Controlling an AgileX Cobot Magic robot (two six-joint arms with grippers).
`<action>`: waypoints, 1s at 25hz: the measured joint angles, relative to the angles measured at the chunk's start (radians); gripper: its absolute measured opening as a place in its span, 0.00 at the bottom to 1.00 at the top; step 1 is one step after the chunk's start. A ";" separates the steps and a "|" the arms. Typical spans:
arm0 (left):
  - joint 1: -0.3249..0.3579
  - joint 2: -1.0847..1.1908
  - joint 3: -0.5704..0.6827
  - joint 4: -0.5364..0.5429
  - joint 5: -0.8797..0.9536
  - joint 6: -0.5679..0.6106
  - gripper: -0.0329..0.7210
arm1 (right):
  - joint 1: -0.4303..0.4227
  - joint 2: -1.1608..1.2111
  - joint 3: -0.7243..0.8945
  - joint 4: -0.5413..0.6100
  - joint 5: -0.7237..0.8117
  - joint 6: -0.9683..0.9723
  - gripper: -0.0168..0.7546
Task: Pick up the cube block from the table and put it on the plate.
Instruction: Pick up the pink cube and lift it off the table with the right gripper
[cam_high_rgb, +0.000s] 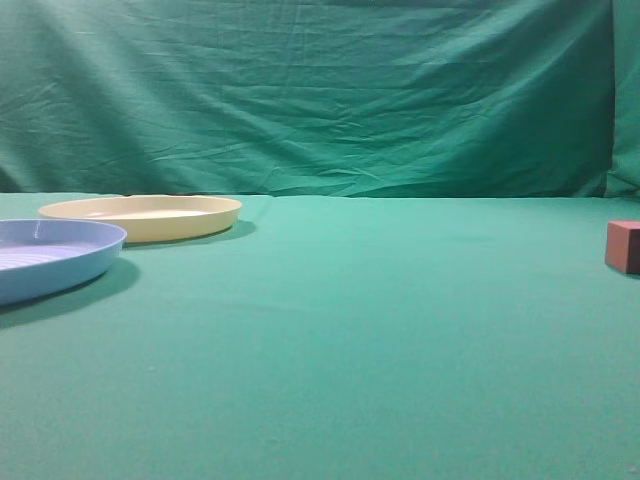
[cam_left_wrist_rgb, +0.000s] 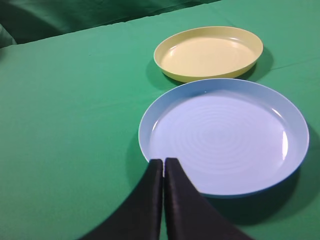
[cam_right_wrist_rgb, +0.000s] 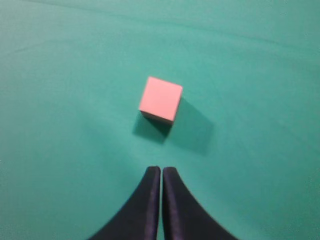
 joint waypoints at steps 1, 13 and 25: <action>0.000 0.000 0.000 0.000 0.000 0.000 0.04 | 0.023 0.030 -0.008 0.000 -0.025 -0.005 0.02; 0.000 0.000 0.000 0.000 0.000 0.000 0.04 | 0.056 0.291 -0.049 0.011 -0.266 -0.007 0.75; 0.000 0.000 0.000 0.000 0.000 0.000 0.04 | 0.056 0.465 -0.052 0.023 -0.415 -0.004 0.50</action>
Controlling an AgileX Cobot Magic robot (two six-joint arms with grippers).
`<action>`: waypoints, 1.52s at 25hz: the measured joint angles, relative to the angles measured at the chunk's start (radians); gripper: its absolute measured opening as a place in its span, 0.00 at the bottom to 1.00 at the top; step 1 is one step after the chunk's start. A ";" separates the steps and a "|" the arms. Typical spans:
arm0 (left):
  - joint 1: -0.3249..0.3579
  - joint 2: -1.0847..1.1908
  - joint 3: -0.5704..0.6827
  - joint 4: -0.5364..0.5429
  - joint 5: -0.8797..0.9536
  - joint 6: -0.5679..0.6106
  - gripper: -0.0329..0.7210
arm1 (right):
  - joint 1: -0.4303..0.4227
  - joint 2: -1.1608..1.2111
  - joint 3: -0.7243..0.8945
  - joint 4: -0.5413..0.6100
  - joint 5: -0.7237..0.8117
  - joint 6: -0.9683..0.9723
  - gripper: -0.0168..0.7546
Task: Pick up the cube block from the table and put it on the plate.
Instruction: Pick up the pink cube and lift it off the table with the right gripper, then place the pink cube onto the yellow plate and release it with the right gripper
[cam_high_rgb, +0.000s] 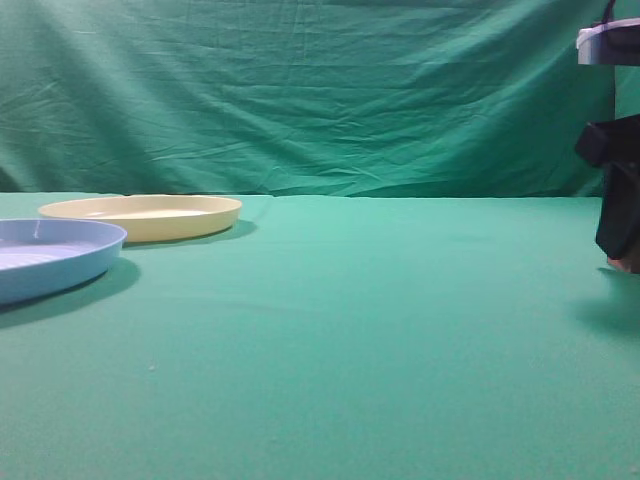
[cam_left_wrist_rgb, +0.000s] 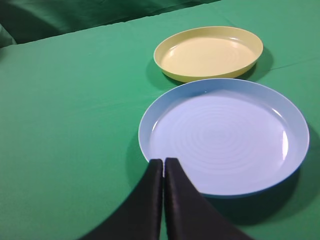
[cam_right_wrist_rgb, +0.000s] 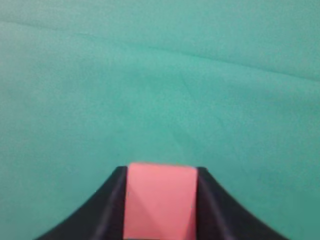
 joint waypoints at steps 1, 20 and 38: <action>0.000 0.000 0.000 0.000 0.000 0.000 0.04 | 0.000 0.003 0.000 0.000 -0.001 0.000 0.41; 0.000 0.000 0.000 0.000 0.000 0.000 0.04 | 0.385 0.312 -0.834 0.031 0.199 -0.002 0.32; 0.000 0.000 0.000 0.000 0.000 0.000 0.04 | 0.542 0.762 -1.269 0.031 0.089 -0.085 0.79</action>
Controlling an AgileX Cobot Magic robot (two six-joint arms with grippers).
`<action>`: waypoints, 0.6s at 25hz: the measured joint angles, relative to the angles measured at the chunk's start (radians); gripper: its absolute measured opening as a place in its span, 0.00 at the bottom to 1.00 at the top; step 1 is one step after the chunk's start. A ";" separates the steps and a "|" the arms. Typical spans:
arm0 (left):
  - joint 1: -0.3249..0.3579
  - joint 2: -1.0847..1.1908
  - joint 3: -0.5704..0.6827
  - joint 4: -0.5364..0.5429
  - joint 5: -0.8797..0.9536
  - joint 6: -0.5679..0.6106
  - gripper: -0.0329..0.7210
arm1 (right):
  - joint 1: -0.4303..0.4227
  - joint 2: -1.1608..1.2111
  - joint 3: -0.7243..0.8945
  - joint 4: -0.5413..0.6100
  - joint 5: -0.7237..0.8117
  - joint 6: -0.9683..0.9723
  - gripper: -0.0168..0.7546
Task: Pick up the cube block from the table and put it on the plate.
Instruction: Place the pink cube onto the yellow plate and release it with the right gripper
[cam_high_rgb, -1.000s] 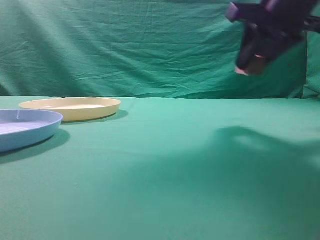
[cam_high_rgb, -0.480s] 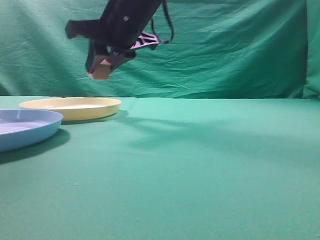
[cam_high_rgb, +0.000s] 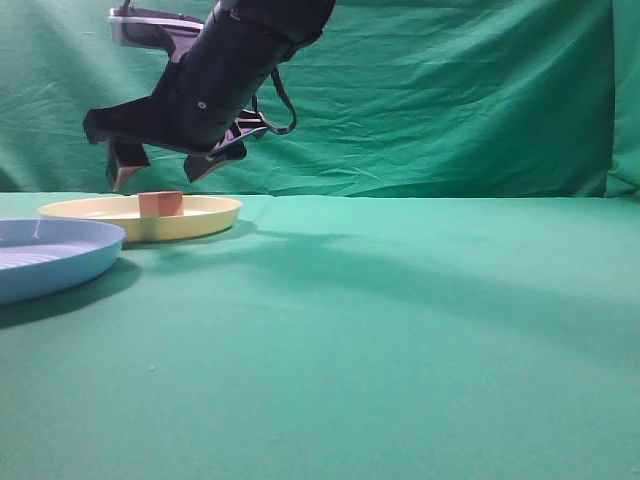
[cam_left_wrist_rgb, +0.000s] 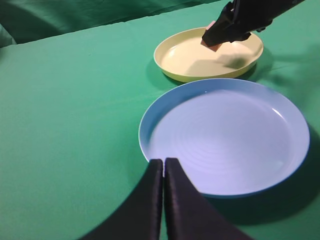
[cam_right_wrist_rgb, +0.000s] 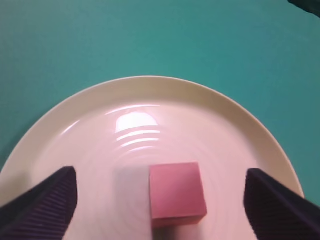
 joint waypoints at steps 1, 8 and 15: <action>0.000 0.000 0.000 0.000 0.000 0.000 0.04 | 0.000 0.000 0.000 0.000 0.003 0.000 0.84; 0.000 0.000 0.000 0.000 0.000 0.000 0.04 | -0.022 -0.131 0.000 -0.006 0.240 0.000 0.68; 0.000 0.000 0.000 0.000 0.000 0.000 0.04 | -0.097 -0.371 0.000 -0.013 0.727 0.027 0.08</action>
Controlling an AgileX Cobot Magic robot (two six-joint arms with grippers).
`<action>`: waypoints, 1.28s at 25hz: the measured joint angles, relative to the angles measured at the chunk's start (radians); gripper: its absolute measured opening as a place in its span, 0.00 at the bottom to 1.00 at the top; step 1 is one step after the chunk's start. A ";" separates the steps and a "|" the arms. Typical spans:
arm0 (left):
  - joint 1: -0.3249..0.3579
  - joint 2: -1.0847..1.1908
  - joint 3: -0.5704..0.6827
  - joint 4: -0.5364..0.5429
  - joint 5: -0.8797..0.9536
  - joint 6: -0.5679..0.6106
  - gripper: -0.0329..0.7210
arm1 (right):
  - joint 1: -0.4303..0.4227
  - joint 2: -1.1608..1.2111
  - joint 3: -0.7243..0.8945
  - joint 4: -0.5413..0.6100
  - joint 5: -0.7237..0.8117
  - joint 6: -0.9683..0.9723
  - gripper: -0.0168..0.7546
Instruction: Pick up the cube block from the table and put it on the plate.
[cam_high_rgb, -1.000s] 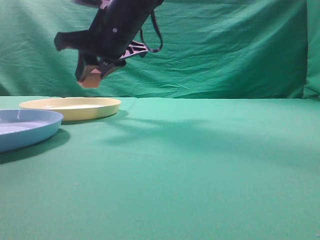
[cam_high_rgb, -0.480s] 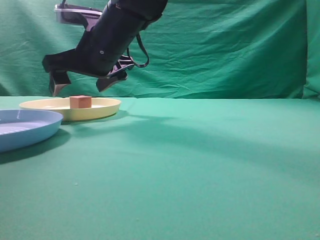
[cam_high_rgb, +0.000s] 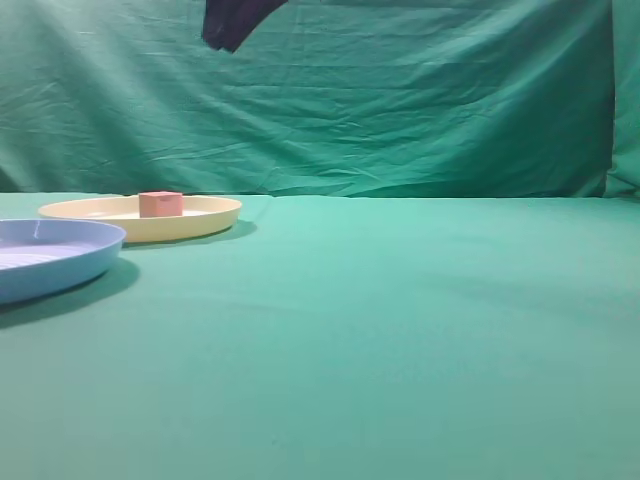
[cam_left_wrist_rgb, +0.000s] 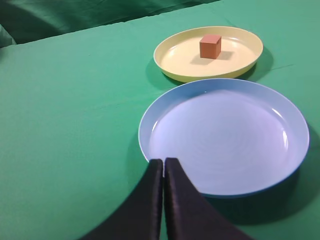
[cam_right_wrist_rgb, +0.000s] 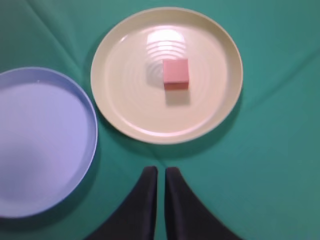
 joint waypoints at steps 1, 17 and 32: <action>0.000 0.000 0.000 0.000 0.000 0.000 0.04 | -0.012 -0.022 0.000 0.000 0.060 0.024 0.02; 0.000 0.000 0.000 0.000 0.000 0.000 0.04 | -0.135 -0.659 0.461 0.004 0.070 0.072 0.02; 0.000 0.000 0.000 0.000 0.000 0.000 0.04 | -0.140 -1.247 0.967 -0.086 -0.050 0.072 0.02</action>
